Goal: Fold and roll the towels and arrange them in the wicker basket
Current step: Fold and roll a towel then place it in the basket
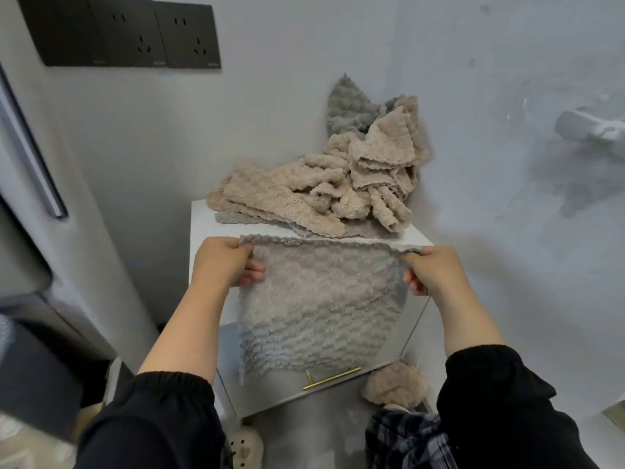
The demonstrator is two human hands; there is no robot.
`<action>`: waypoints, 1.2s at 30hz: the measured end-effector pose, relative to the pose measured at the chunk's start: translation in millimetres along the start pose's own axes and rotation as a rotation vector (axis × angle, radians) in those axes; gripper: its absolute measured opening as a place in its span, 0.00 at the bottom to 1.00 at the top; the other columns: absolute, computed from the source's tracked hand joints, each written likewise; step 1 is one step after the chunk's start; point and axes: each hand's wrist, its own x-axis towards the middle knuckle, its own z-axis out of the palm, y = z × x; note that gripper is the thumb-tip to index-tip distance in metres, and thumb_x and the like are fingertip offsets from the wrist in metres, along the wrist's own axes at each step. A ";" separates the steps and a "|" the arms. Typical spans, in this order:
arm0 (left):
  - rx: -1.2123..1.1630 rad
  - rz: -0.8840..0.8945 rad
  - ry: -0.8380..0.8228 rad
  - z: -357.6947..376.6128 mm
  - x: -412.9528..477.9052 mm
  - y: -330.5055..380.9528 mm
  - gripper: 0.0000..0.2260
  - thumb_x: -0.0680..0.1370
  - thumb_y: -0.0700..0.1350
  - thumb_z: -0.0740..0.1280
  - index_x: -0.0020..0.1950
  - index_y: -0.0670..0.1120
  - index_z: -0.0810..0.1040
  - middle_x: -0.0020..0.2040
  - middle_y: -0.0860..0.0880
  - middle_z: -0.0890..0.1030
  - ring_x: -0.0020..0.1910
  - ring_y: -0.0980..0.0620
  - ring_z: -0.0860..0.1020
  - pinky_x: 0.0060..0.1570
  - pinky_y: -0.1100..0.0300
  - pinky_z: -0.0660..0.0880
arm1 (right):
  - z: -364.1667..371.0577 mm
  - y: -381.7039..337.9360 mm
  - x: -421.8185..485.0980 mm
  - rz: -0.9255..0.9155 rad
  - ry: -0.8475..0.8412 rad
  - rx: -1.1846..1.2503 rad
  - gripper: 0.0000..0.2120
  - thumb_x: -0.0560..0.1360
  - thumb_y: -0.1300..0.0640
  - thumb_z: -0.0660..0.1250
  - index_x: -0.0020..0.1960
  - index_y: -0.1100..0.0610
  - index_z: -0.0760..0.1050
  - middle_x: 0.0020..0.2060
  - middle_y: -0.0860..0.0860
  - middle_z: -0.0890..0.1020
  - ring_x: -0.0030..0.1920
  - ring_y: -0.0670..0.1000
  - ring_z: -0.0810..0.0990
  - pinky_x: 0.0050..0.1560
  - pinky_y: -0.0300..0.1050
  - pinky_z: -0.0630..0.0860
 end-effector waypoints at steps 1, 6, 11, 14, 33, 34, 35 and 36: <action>-0.094 -0.026 -0.012 -0.3 -0.4 0.4 0.08 0.81 0.40 0.62 0.42 0.43 0.75 0.35 0.42 0.82 0.27 0.51 0.80 0.30 0.60 0.75 | 0.3 -0.8 -0.2 0.024 -0.013 0.021 0.15 0.78 0.58 0.64 0.33 0.62 0.73 0.15 0.51 0.72 0.14 0.47 0.64 0.22 0.37 0.66; -0.313 -0.094 -0.050 -0.4 8.4 1.8 0.04 0.80 0.42 0.63 0.49 0.43 0.76 0.44 0.45 0.83 0.43 0.49 0.81 0.46 0.57 0.77 | 2.1 -7.6 -6.1 0.180 -0.191 0.244 0.12 0.82 0.56 0.57 0.62 0.62 0.68 0.19 0.54 0.78 0.17 0.47 0.74 0.20 0.37 0.74; -0.510 -0.064 -0.081 6.2 18.0 6.3 0.08 0.78 0.48 0.62 0.49 0.44 0.76 0.44 0.47 0.85 0.48 0.52 0.82 0.44 0.59 0.71 | 12.1 -14.6 0.7 0.201 -0.296 0.669 0.21 0.83 0.58 0.49 0.72 0.68 0.60 0.45 0.61 0.83 0.47 0.56 0.83 0.48 0.48 0.80; -0.583 0.046 0.007 8.7 22.1 17.4 0.10 0.77 0.48 0.61 0.43 0.46 0.79 0.45 0.51 0.86 0.44 0.56 0.80 0.41 0.60 0.68 | 22.7 -23.9 7.7 0.067 -0.278 0.781 0.20 0.82 0.53 0.51 0.57 0.67 0.74 0.49 0.61 0.82 0.55 0.57 0.79 0.51 0.45 0.74; -0.305 -0.024 0.126 1.5 54.1 -18.1 0.11 0.76 0.30 0.61 0.48 0.43 0.80 0.40 0.44 0.77 0.36 0.51 0.76 0.34 0.61 0.77 | 3.4 -14.4 0.0 0.084 -0.305 0.199 0.08 0.75 0.68 0.66 0.43 0.58 0.81 0.53 0.59 0.81 0.50 0.61 0.82 0.33 0.42 0.79; -0.272 -0.009 0.138 0.8 54.1 -20.1 0.12 0.75 0.29 0.60 0.48 0.43 0.80 0.41 0.43 0.78 0.36 0.50 0.77 0.34 0.61 0.77 | 1.1 -12.5 -1.8 0.097 -0.370 0.140 0.07 0.74 0.68 0.67 0.44 0.58 0.81 0.53 0.58 0.81 0.50 0.59 0.83 0.34 0.42 0.79; -0.226 0.012 0.152 -0.1 54.5 -22.5 0.13 0.75 0.29 0.60 0.47 0.44 0.80 0.43 0.43 0.79 0.37 0.49 0.77 0.35 0.59 0.78 | -0.7 -10.7 -3.2 0.112 -0.436 0.075 0.06 0.74 0.67 0.68 0.44 0.58 0.82 0.53 0.56 0.81 0.48 0.57 0.84 0.35 0.42 0.80; -0.135 0.047 0.175 -0.7 54.4 -24.7 0.15 0.73 0.29 0.59 0.46 0.45 0.81 0.47 0.43 0.81 0.40 0.47 0.79 0.40 0.56 0.79 | -1.9 -8.7 -4.5 0.120 -0.480 -0.007 0.05 0.74 0.65 0.69 0.45 0.58 0.82 0.52 0.55 0.82 0.47 0.55 0.84 0.37 0.43 0.80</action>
